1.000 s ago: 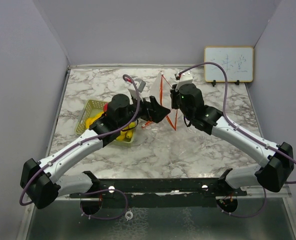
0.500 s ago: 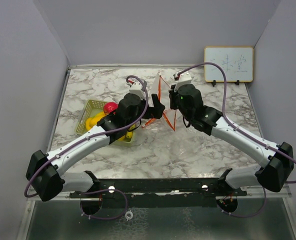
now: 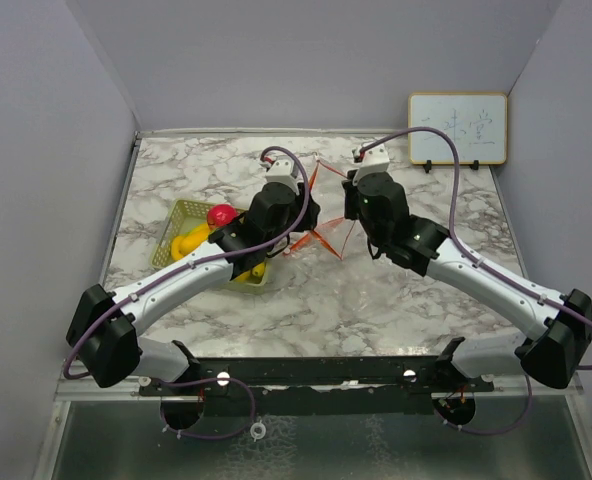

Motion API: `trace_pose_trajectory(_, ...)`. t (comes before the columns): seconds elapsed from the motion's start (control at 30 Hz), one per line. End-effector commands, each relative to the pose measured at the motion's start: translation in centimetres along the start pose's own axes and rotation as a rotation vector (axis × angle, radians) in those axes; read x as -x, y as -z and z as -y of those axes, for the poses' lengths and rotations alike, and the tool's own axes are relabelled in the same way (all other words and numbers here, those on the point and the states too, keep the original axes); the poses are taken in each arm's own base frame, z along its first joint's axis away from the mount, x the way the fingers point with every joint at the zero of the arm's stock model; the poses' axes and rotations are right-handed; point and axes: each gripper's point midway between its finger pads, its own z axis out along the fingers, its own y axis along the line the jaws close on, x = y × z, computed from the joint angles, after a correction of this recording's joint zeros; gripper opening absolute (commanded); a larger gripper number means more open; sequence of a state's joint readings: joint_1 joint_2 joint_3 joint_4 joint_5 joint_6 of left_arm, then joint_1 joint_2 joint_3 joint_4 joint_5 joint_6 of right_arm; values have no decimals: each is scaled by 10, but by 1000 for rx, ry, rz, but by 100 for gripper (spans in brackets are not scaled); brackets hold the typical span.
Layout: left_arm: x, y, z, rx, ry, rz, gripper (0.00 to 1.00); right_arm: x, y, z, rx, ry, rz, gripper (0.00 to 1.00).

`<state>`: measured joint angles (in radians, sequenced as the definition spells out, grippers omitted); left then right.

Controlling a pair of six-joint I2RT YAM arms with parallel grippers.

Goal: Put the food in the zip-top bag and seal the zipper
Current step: Open the zipper of the food storage bag at the center of the board.

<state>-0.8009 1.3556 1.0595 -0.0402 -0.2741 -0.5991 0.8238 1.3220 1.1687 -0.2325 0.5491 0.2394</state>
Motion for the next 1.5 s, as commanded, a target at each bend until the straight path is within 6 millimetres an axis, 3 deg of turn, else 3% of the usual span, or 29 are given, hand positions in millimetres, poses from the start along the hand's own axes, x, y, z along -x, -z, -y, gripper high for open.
trace_pose_trajectory(0.0, 7, 11, -5, 23, -7, 27, 32, 17, 12, 26, -121, -38, 70, 2)
trace_pose_trajectory(0.13, 14, 22, -12, 52, -42, 37, 0, 12, 11, 38, -199, -21, 63, 2)
trace_pose_trajectory(0.23, 33, 35, -25, 121, -117, 77, 0, 10, 16, 60, -318, -21, 72, 2)
trace_pose_trajectory(0.33, 66, 55, -44, 246, -193, 154, 0, 6, 23, 82, -412, -16, 81, 2)
trace_pose_trajectory(0.43, 93, 77, -57, 325, -236, 229, 0, 8, 26, 89, -407, -29, 88, 5)
trace_pose_trajectory(0.5, 98, 84, -57, 311, -251, 253, 0, 16, 23, 74, -301, -17, 104, 12)
trace_pose_trajectory(0.6, 93, 83, -50, 252, -258, 254, 0, 27, 17, 10, 76, 40, 125, 29)
trace_pose_trajectory(0.7, 87, 77, -43, 194, -260, 246, 0, 34, 30, -51, 421, 68, 134, 41)
trace_pose_trajectory(0.77, 88, 76, -42, 193, -267, 254, 0, 40, 45, -74, 570, 63, 163, 54)
trace_pose_trajectory(0.9, 98, 80, -47, 239, -291, 278, 0, 68, 79, -87, 709, 33, 270, 70)
trace_pose_trajectory(1.07, 119, 96, -62, 347, -320, 323, 0, 101, 119, -71, 727, -6, 384, 83)
trace_pose_trajectory(1.13, 129, 108, -70, 409, -322, 347, 0, 107, 125, -60, 687, -32, 394, 84)
trace_pose_trajectory(1.27, 156, 146, -86, 521, -291, 422, 0, 87, 100, -44, 541, -50, 269, 82)
trace_pose_trajectory(1.47, 184, 207, -107, 638, -237, 519, 0, 21, 39, -45, 378, -69, -2, 78)
